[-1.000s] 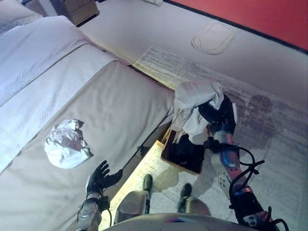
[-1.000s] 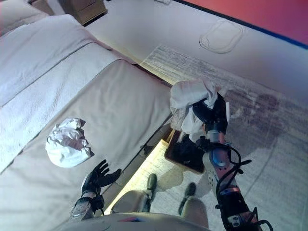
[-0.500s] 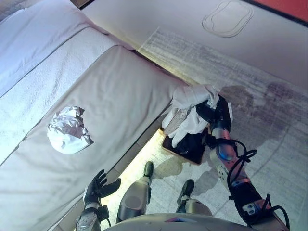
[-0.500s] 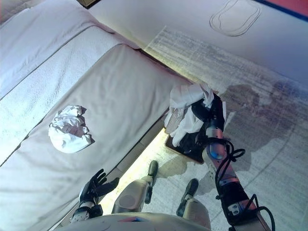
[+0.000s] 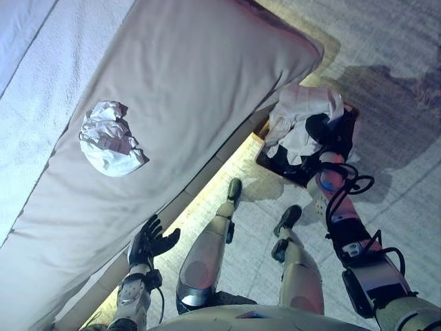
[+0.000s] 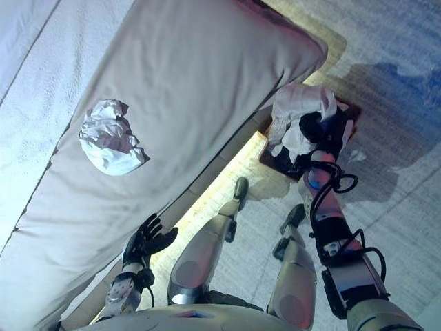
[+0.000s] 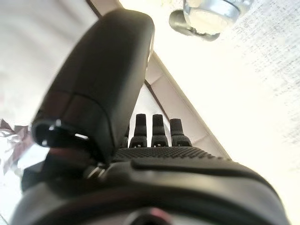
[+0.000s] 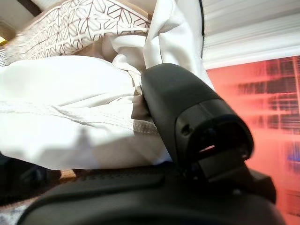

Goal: Pick up the clothes from the bed and place them into the basket

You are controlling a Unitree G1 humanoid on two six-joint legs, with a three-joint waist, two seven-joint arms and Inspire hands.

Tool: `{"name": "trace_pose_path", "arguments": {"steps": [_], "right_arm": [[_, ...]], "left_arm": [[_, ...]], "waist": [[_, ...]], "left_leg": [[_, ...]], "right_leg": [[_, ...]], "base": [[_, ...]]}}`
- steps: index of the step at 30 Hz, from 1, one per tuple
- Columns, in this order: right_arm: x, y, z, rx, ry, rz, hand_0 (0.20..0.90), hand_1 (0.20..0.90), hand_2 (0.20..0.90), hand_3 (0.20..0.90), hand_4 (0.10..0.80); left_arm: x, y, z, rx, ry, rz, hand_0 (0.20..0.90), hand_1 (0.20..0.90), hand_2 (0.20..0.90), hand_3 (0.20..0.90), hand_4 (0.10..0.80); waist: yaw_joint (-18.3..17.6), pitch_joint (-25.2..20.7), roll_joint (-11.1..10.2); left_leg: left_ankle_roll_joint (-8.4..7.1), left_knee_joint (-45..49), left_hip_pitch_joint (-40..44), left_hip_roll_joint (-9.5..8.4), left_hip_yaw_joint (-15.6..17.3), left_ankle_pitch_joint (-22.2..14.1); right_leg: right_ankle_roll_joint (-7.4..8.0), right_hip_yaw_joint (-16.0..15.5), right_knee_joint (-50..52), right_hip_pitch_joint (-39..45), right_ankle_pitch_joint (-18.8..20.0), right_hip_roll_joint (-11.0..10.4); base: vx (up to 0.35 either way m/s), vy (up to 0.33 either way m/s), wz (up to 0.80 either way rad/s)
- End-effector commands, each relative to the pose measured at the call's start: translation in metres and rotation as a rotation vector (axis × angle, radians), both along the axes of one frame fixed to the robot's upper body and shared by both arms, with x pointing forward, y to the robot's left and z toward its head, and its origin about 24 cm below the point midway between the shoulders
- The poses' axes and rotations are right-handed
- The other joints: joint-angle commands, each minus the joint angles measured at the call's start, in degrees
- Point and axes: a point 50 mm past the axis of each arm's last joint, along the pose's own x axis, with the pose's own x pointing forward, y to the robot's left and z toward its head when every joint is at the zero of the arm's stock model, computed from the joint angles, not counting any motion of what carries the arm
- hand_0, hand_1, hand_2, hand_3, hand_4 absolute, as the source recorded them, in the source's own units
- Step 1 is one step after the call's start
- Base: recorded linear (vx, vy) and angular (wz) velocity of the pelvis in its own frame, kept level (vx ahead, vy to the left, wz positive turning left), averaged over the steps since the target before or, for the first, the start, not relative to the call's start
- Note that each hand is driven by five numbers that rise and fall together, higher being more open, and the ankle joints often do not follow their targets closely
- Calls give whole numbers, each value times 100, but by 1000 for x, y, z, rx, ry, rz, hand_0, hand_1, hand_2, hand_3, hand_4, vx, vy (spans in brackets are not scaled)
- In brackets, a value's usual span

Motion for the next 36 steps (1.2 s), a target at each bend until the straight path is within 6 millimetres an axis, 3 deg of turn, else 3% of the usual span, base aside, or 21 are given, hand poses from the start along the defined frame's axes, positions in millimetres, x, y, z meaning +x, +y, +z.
{"name": "trace_pose_path", "arguments": {"steps": [1,4,5,8,12,20,22,27,28,29,36], "right_arm": [[2,-7,48,-38,-227,-39,300,300,300,200,100],[8,-27,43,-13,-171,-88,300,300,300,200,100],[12,-33,46,-18,-157,-100,300,300,300,200,100],[23,-43,57,3,-115,-116,300,300,300,200,100],[31,-54,64,27,-59,-131,300,300,300,200,100],[24,-110,61,298,20,-340,300,300,300,200,100],[17,-127,71,322,11,-428,300,300,300,200,100],[12,-146,95,341,9,-494,300,300,300,200,100],[12,-146,95,350,23,-477,679,679,679,642,542],[14,-146,98,358,33,-458,900,900,900,900,800],[15,-146,107,322,-11,-412,900,900,900,900,800]], "left_arm": [[-11,13,3,32,-27,10,900,900,900,900,800],[-5,6,7,15,-54,-10,900,900,900,900,800],[-2,5,8,16,-64,-15,900,900,900,900,800],[6,4,12,19,-90,-30,900,900,900,900,800],[16,0,18,-1,-129,-45,900,900,900,900,800],[22,-15,21,-44,-155,-111,900,900,900,900,800],[20,-16,19,-53,-153,-101,900,900,900,900,800],[18,-15,19,-58,-157,-111,900,900,900,900,800],[18,-14,20,-60,-158,-111,900,900,900,900,800],[19,-13,21,-60,-162,-117,900,900,900,900,800],[20,-9,24,-65,-171,-136,900,900,900,900,800]], "waist": [[-78,-260,129],[-67,-180,267],[-51,-156,279],[-11,-82,330],[-24,-1,392],[52,22,709],[79,22,825],[133,22,998],[132,22,1009],[134,21,1019],[135,22,1032]], "left_leg": [[226,1055,-931,-226,-207,-123],[295,1271,-1123,-291,-165,-170],[289,1453,-1191,-305,-146,-386],[365,1794,-1498,-343,-79,-498],[450,2155,-1883,-381,-44,-608],[479,2133,-2230,-447,-45,-539],[477,2126,-2280,-471,-72,-522],[458,2002,-2250,-513,-127,-461],[449,1984,-2238,-512,-134,-451],[441,1968,-2227,-516,-138,-443],[419,1789,-2074,-500,-185,-392]], "right_leg": [[7,-29,266,-192,224,-127],[21,77,563,-535,186,-259],[104,186,780,-691,3,-330],[127,353,1211,-1196,-55,-460],[113,617,1687,-1756,-152,-479],[165,826,1891,-2320,-155,-474],[168,904,1976,-2441,-177,-488],[185,982,2026,-2528,-209,-524],[194,982,2020,-2519,-208,-535],[193,987,2003,-2520,-204,-533],[236,932,1864,-2419,-136,-556]], "base": [[-81,51,7],[-64,49,-2],[-30,5,-3],[-53,21,2],[-24,22,1],[2,8,4],[15,33,8],[30,9,12],[29,-7,16],[30,-14,8],[16,-13,1]]}}
